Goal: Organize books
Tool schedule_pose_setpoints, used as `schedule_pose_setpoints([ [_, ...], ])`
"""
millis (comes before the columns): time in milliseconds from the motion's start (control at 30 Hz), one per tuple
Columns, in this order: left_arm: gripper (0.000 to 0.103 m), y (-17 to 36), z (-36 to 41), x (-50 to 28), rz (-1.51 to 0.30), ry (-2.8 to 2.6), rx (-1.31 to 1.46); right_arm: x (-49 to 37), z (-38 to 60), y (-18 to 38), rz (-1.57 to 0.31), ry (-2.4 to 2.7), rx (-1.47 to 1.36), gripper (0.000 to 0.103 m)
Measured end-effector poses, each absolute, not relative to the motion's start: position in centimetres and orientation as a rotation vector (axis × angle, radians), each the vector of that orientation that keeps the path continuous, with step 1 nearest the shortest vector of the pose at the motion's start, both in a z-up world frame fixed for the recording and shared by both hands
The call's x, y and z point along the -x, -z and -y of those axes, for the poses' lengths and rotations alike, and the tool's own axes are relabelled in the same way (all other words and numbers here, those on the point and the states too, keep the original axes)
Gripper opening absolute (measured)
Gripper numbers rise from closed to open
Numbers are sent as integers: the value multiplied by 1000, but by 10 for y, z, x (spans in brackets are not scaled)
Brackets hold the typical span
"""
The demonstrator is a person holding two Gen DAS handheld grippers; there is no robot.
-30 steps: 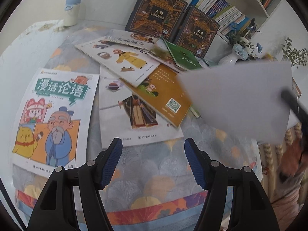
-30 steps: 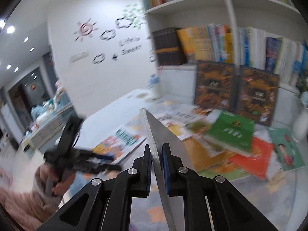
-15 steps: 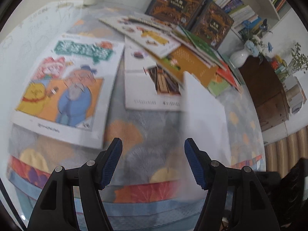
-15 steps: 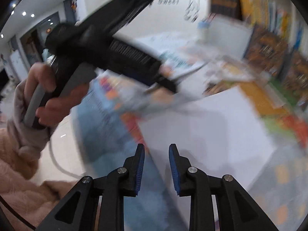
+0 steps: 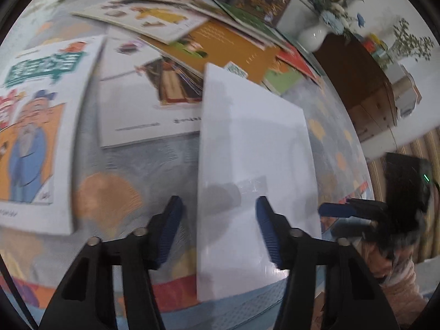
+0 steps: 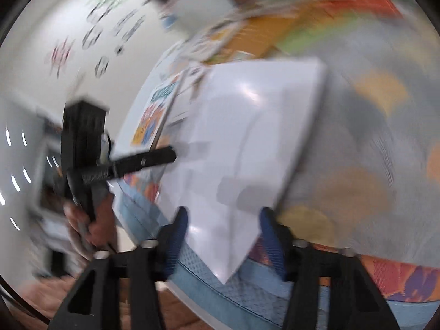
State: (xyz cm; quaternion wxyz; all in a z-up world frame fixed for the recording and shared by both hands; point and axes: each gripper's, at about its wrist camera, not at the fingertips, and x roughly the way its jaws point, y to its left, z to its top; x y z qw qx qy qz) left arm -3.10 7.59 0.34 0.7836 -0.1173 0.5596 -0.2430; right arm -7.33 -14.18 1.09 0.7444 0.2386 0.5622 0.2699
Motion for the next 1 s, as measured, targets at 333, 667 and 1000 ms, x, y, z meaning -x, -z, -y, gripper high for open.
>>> schedule_pose_setpoints([
  [333,41,2,-75,15,-1195,548,257,62,200,5,-1256,-553,-734,36],
  [667,34,3,-80,8,-1187,525,279,51,188,12,-1252,-673,-760,38],
  [1000,33,5,-82,8,-1137,470,321,45,184,19,-1176,-704,-659,11],
])
